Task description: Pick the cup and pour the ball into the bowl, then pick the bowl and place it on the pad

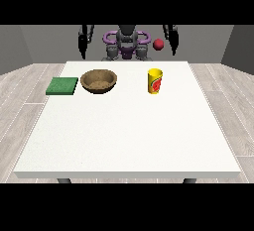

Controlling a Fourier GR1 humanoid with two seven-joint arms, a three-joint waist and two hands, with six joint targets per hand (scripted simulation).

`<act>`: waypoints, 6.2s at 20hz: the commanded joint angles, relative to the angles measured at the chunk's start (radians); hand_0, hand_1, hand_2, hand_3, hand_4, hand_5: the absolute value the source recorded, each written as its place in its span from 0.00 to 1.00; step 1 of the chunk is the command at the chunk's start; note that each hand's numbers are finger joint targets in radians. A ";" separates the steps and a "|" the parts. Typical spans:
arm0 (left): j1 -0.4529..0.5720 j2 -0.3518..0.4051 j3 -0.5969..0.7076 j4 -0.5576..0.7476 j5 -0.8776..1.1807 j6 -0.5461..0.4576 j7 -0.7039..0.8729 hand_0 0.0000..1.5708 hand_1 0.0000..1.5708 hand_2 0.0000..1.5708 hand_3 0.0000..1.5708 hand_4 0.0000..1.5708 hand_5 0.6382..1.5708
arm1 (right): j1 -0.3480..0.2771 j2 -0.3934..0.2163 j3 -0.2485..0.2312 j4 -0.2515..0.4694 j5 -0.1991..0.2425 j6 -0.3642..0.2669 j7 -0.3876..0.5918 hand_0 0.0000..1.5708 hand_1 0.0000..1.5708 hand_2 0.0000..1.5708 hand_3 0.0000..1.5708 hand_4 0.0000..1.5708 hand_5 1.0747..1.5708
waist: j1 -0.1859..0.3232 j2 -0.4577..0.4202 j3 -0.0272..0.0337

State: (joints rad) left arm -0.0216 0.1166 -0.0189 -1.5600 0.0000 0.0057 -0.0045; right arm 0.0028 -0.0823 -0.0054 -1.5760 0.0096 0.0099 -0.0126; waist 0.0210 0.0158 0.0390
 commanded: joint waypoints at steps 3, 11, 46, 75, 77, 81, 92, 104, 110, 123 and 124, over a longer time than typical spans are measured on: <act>-0.015 0.036 0.010 -0.080 0.007 -0.010 0.057 0.00 0.00 0.00 0.00 0.00 0.96 | -0.006 -0.027 -0.007 -0.077 -0.004 0.002 0.062 0.00 0.00 0.00 0.19 0.67 1.00 | -0.007 -0.209 -0.0294; -0.064 -0.081 0.048 -0.207 0.279 -0.011 0.310 0.00 0.00 0.00 0.00 0.00 0.96 | -0.126 0.080 0.188 -0.222 -0.053 -0.188 0.354 0.00 0.00 0.00 0.00 0.53 1.00 | 0.046 -0.519 -0.0429; -0.314 0.084 0.260 0.419 0.129 -0.173 -0.496 0.00 0.00 0.00 0.00 0.00 0.82 | -0.447 -0.009 0.177 -0.368 -0.028 -0.244 0.347 0.00 0.00 0.00 0.00 0.00 0.99 | -0.134 0.190 -0.0399; -0.472 0.150 0.332 0.974 -0.025 0.155 -0.961 0.84 0.84 1.00 1.00 0.64 0.92 | -0.341 -0.195 -0.143 -0.601 -0.364 0.024 0.373 0.00 0.00 0.00 0.00 0.00 0.98 | -0.333 0.288 -0.0391; -0.476 0.148 0.337 1.004 -0.039 0.189 -1.029 0.84 0.84 1.00 1.00 0.66 0.91 | -0.338 -0.206 -0.145 -0.635 -0.354 0.033 0.363 0.00 0.00 0.00 0.00 0.00 0.98 | -0.338 0.348 -0.0400; -0.483 0.157 0.324 1.043 -0.048 0.167 -1.008 0.84 0.84 1.00 1.00 0.68 0.90 | -0.288 -0.235 -0.213 -0.623 -0.442 0.074 0.400 0.00 0.00 0.00 0.00 0.08 0.98 | -0.316 0.263 -0.0394; -0.676 0.103 0.085 0.990 -0.352 0.518 -0.612 0.89 0.89 1.00 1.00 0.70 0.95 | -0.308 -0.226 -0.237 -0.374 -0.405 0.076 0.357 0.00 0.00 0.00 0.00 0.15 0.98 | -0.238 0.103 -0.0375; -0.876 0.079 -0.053 1.121 -0.647 0.793 -0.256 0.90 0.90 1.00 1.00 0.60 0.99 | -0.327 -0.197 -0.185 -0.364 -0.387 0.119 0.289 0.00 0.00 0.00 0.00 0.21 0.98 | -0.311 0.156 -0.0381; -0.952 0.113 -0.202 1.238 -0.908 0.917 -0.058 0.87 0.87 1.00 1.00 0.53 0.98 | -0.363 -0.195 -0.161 -0.324 -0.374 0.113 0.309 0.00 0.00 0.00 0.00 0.22 0.98 | -0.317 0.113 -0.0370; -1.088 -0.062 -0.654 1.467 -1.457 0.691 0.353 0.95 0.95 1.00 1.00 0.61 0.95 | -0.263 -0.159 -0.176 -0.107 -0.327 0.131 0.222 0.00 0.00 0.00 0.00 0.24 0.99 | -0.231 -0.077 -0.0347; -1.132 -0.069 -0.666 1.467 -1.472 0.636 0.366 0.96 0.96 1.00 1.00 0.65 0.94 | -0.285 -0.167 -0.172 -0.097 -0.308 0.122 0.225 0.00 0.00 0.00 0.00 0.24 0.99 | -0.218 -0.072 -0.0360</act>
State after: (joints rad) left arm -1.0921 0.0810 -0.5791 -0.1298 -1.3482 0.7375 0.2802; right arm -0.2982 -0.2509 -0.1733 -1.7241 -0.3218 0.1323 0.2368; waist -0.2258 -0.0225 0.0034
